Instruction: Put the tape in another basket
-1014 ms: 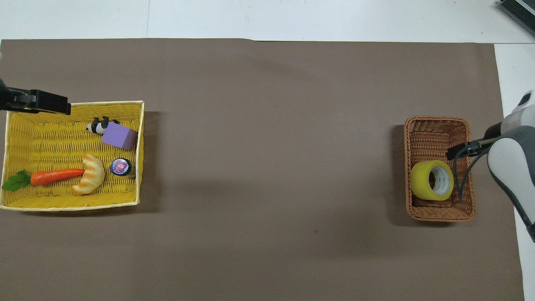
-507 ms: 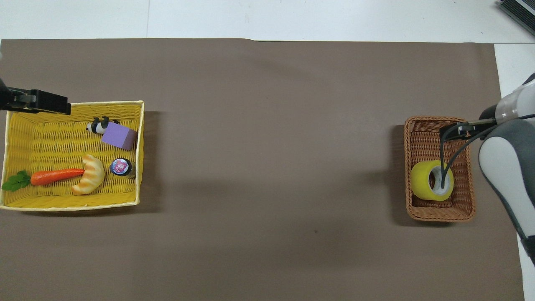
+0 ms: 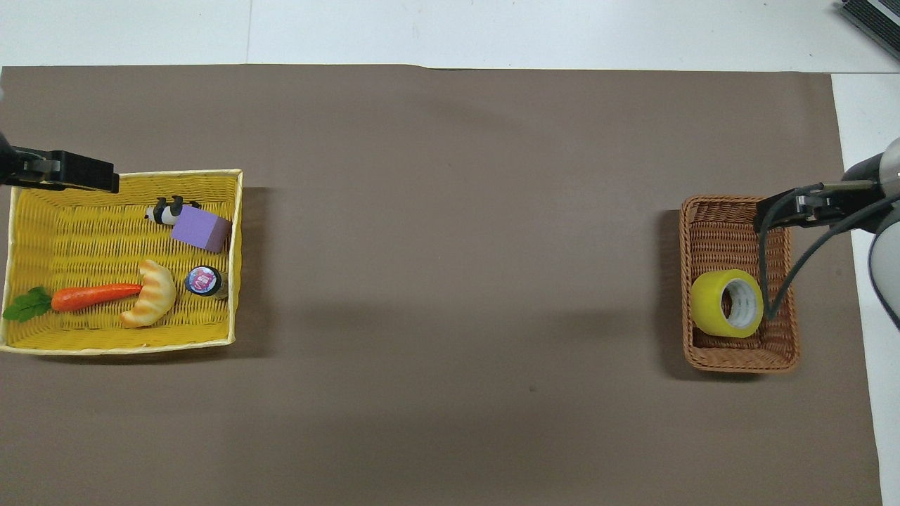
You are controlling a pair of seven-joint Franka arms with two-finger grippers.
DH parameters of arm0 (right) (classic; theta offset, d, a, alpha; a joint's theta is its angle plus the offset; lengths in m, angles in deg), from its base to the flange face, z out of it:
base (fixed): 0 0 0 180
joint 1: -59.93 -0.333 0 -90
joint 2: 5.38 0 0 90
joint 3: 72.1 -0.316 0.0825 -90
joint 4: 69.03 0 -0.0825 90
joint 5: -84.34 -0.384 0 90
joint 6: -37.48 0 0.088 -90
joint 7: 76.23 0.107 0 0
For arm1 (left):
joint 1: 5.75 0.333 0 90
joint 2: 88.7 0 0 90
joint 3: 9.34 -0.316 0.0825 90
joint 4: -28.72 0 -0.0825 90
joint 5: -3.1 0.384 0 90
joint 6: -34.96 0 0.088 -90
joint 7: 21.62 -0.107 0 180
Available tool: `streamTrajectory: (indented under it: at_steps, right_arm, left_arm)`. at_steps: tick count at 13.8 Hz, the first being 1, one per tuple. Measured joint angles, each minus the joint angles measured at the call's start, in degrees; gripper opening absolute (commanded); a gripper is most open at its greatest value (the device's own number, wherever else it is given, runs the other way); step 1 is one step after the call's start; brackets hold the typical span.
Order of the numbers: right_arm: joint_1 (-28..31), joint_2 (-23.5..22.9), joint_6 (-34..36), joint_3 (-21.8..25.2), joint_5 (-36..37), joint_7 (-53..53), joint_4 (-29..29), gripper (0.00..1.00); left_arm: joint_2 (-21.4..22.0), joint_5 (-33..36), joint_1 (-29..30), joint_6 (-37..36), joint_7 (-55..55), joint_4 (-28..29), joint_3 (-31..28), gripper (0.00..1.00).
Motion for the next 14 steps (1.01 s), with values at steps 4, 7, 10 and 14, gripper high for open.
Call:
streamTrajectory:
  at_steps: [4,7,10,14]
  right_arm:
    - [0.0,-0.32,1.08,-0.02,0.02,0.08,1.54,1.0]
    - [0.0,-0.45,1.08,-0.02,0.05,0.08,1.55,1.0]
    - [-0.02,-0.45,3.0,-0.04,0.05,0.26,2.09,1.0]
    - [0.0,-0.45,5.15,-0.04,0.03,0.7,3.34,1.0]
  left_arm:
    - [0.0,0.0,0.0,0.0,0.0,0.0,0.0,1.0]
    - [0.0,0.0,0.0,0.0,0.0,0.0,0.0,1.0]
    - [0.0,0.0,0.0,0.0,0.0,0.0,0.0,1.0]
    - [0.0,0.0,0.0,0.0,0.0,0.0,0.08,1.0]
